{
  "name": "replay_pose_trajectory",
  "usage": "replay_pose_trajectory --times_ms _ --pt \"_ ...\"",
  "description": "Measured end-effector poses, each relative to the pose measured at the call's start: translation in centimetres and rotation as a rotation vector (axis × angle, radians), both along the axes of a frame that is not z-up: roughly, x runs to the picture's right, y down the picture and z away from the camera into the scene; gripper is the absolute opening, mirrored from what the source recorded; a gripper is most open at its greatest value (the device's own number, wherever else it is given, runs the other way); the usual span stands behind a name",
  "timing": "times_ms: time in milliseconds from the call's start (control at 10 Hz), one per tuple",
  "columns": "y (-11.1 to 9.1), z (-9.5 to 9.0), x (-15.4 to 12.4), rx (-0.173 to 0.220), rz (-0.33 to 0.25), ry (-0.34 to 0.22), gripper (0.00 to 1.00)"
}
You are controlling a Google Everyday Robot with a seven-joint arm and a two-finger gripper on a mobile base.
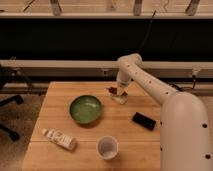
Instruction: Place the pepper on the white sponge
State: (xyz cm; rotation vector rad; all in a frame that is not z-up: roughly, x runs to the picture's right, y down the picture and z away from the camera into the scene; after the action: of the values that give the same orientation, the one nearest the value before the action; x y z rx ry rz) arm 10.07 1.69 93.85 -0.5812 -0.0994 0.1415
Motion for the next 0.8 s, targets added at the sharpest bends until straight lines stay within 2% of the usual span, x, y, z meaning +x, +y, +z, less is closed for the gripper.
replay_pose_trajectory --times_ms 100,200,800 --pt "0.08 0.12 -0.03 -0.006 -0.005 0.003 0.71" --pt "0.15 0.12 0.02 -0.01 -0.008 0.004 0.78" --pt "0.2 -0.62 0.42 -0.016 -0.013 -0.007 0.8"
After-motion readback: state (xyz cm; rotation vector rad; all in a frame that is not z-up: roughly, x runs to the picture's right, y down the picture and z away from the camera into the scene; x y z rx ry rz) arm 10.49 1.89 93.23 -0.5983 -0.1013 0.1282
